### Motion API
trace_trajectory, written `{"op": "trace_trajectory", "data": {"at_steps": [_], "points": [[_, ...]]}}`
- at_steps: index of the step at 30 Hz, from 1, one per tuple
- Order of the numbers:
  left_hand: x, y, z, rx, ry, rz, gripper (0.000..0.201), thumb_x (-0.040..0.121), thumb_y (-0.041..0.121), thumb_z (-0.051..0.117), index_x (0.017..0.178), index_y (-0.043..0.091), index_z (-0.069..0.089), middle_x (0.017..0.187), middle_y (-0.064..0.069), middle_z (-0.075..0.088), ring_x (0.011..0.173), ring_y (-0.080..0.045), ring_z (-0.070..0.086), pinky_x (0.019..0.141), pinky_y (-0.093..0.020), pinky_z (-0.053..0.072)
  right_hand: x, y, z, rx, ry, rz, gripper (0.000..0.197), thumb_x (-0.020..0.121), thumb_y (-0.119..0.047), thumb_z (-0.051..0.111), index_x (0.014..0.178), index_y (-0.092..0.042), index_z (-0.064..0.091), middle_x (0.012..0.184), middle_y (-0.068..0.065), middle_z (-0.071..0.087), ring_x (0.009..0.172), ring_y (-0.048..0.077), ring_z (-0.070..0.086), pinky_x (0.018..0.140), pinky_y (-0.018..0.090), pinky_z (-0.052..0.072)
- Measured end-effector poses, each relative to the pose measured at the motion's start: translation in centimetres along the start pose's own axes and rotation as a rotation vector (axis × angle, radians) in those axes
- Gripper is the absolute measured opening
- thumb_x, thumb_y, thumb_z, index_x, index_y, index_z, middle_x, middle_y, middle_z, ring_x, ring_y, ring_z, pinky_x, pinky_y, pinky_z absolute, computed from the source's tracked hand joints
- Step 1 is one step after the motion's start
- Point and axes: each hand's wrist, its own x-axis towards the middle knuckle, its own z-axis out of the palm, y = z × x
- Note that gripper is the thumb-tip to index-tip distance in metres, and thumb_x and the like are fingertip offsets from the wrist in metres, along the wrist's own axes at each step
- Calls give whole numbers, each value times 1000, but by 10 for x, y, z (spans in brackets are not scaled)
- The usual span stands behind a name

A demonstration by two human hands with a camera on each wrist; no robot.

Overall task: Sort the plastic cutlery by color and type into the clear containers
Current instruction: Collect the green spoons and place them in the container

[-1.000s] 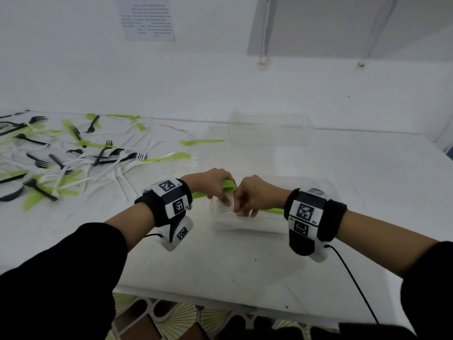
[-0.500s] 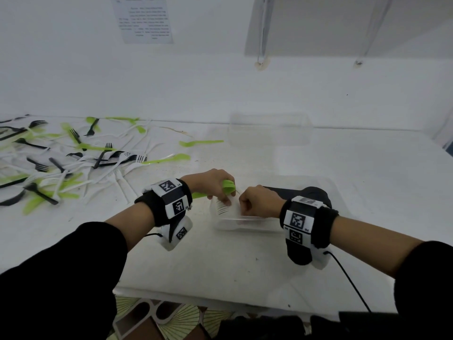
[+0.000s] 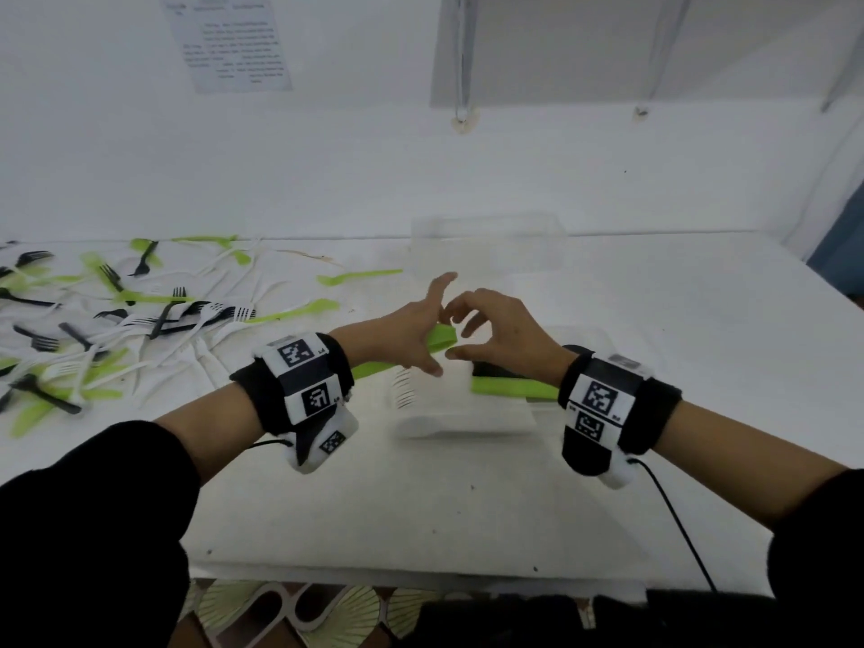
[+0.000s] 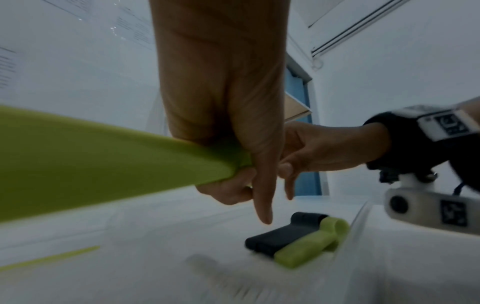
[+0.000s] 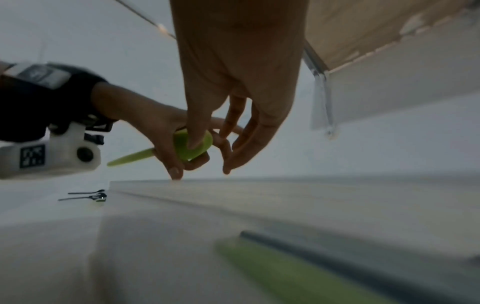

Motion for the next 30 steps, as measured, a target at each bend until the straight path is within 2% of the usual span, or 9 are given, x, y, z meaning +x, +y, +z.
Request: {"op": "trace_trajectory", "data": {"at_steps": [4, 6, 8, 10, 12, 16, 20, 25, 30], "points": [[15, 21, 5, -79, -13, 148, 125, 72, -4, 74, 141, 18, -28, 102, 0, 52, 72, -26, 60, 50, -29, 53, -8, 2, -11, -12, 120, -18, 22, 71, -5, 76, 91, -1, 67, 86, 8, 69, 70, 14, 60, 65, 4, 42], [24, 29, 9, -91, -47, 155, 120, 73, -4, 73, 143, 18, -22, 100, 9, 49, 66, -18, 61, 50, -26, 53, -15, 5, -20, -28, 124, 52, 19, 72, -6, 75, 89, -3, 68, 82, 6, 69, 67, 14, 60, 64, 8, 44], [33, 37, 13, -80, -88, 125, 101, 76, 1, 73, 144, 18, 0, 104, 3, 52, 60, -13, 58, 54, -23, 51, -24, 11, -31, -33, 131, 129, 16, 71, -4, 73, 86, -5, 68, 77, 3, 67, 65, 13, 58, 64, 12, 45], [42, 42, 16, 49, -117, 110, 67, 80, 13, 72, 133, 14, 31, 92, 0, 57, 71, -19, 59, 67, -22, 48, -32, 20, -46, -54, 159, 220, 15, 70, -2, 73, 83, -6, 68, 73, 3, 65, 65, 13, 57, 62, 13, 43], [46, 44, 18, 167, -137, 91, 42, 83, 23, 69, 117, 14, 47, 84, 6, 56, 84, -21, 59, 68, -17, 40, -42, 31, -61, -94, 163, 325, 16, 68, -6, 76, 82, -6, 68, 71, 4, 63, 63, 13, 56, 58, 11, 39], [52, 49, 32, 96, -153, 109, 39, 86, 21, 66, 117, 10, 46, 87, 4, 55, 80, -19, 54, 65, -18, 38, -62, 49, -75, -205, 115, 425, 22, 70, -15, 79, 89, -8, 69, 80, 8, 68, 70, 14, 57, 60, 15, 39], [57, 61, 56, 149, -169, 145, 31, 84, 18, 68, 108, 5, 52, 80, 6, 49, 79, -16, 47, 65, -21, 32, -79, 50, -66, -320, -21, 324, 33, 74, -9, 70, 107, -13, 67, 98, 4, 68, 86, 15, 57, 75, 24, 41], [58, 61, 75, 174, -113, 150, 27, 80, 15, 69, 105, 6, 63, 100, -10, 65, 84, -16, 51, 68, -21, 34, -84, 52, -70, -339, -107, 367, 26, 68, -3, 69, 91, -14, 73, 87, 3, 72, 82, 20, 63, 72, 28, 45], [54, 60, 70, 162, -83, 157, 32, 78, 19, 72, 110, 13, 68, 105, -4, 68, 91, -16, 58, 78, -24, 40, -82, 48, -74, -309, -159, 375, 22, 67, -5, 71, 87, -15, 73, 83, 1, 73, 76, 15, 63, 71, 29, 49]]}}
